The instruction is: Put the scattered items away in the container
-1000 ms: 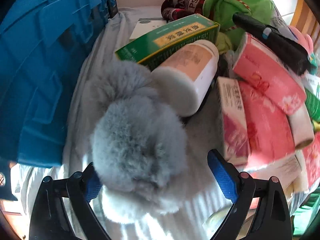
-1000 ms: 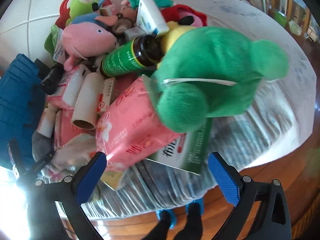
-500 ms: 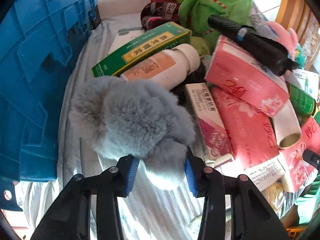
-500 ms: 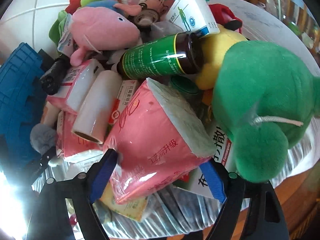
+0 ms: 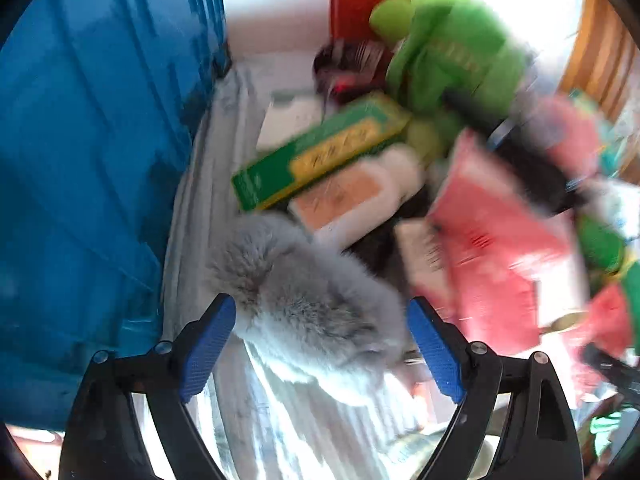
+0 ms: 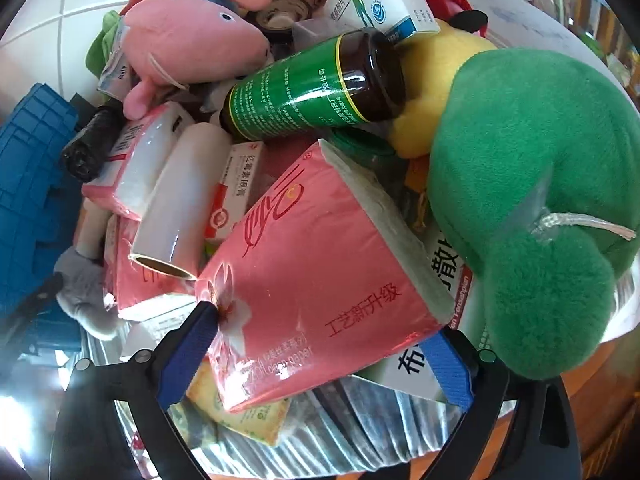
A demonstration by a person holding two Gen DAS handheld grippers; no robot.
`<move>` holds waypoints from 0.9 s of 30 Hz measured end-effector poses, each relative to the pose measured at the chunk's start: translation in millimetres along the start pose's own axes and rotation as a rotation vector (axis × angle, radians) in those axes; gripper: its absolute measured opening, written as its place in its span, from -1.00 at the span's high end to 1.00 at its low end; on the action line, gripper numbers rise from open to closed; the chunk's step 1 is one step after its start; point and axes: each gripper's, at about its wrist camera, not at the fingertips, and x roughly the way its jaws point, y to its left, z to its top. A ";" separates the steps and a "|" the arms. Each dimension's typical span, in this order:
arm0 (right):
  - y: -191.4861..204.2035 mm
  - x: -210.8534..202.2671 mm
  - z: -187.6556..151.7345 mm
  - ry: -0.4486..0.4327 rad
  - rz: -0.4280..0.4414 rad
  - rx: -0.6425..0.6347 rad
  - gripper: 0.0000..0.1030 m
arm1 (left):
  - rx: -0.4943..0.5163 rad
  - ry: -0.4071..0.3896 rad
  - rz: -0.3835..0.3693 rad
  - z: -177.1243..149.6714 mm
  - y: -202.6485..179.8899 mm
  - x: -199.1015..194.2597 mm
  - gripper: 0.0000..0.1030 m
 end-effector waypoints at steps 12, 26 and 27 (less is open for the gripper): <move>12.1 -6.2 -0.3 -0.034 -0.042 -0.083 -0.71 | -0.070 0.082 -0.064 -9.7 0.9 39.6 0.35; 81.3 -63.0 -8.2 -0.224 -0.153 -0.470 -0.18 | 0.150 0.003 -0.129 -48.9 -1.8 -34.7 0.57; 88.5 -57.3 -8.5 -0.222 -0.169 -0.492 -0.18 | 0.141 0.009 -0.121 -46.7 -6.5 -31.9 0.55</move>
